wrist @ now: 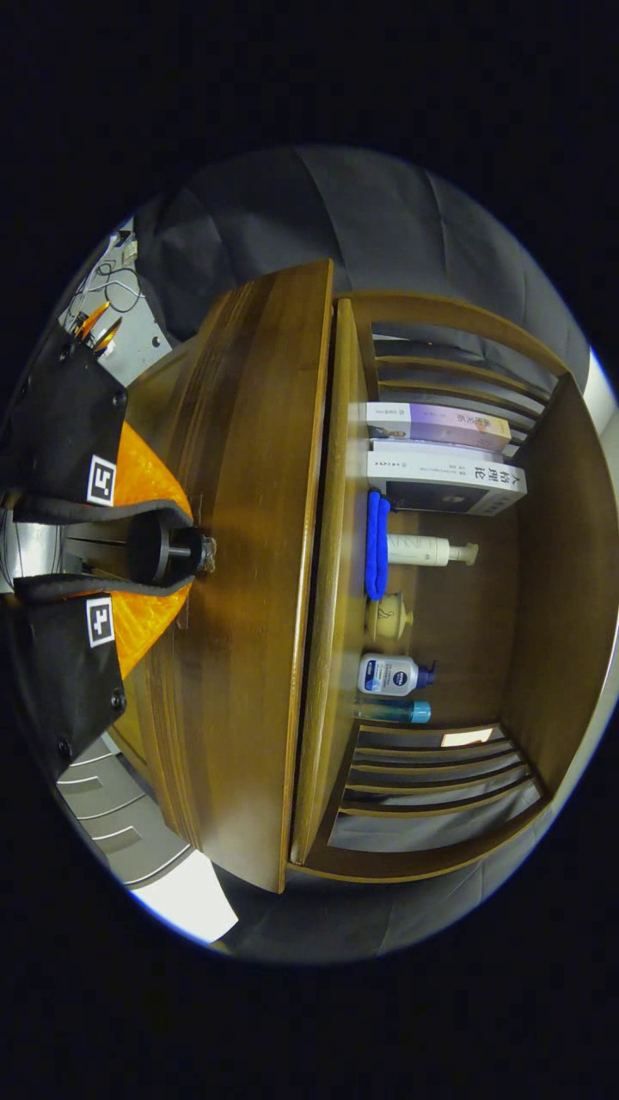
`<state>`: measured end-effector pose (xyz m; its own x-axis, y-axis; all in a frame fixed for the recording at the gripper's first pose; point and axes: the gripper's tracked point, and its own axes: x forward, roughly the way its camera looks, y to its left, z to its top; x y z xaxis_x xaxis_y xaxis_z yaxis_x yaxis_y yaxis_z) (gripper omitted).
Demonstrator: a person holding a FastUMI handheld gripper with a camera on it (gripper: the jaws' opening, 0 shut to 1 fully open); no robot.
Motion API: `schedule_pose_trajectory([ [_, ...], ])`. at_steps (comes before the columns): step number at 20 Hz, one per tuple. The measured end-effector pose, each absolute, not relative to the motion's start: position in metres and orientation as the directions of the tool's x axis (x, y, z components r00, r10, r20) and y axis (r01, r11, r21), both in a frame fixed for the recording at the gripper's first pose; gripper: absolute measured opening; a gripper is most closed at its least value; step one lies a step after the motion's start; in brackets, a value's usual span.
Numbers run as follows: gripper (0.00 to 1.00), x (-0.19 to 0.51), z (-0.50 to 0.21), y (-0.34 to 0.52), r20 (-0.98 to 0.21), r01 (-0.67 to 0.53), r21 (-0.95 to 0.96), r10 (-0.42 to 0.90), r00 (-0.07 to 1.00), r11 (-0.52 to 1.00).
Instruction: Pull open the drawer, take out the items inside it, and place them on the countertop above the cabinet.
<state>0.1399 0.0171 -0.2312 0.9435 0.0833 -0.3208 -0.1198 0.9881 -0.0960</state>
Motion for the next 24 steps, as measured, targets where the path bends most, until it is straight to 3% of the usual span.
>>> schedule_pose_trajectory([
  [24,0.25,0.043,-0.235,0.018,-0.305,-0.138,-0.073,0.109,0.946,0.988],
])
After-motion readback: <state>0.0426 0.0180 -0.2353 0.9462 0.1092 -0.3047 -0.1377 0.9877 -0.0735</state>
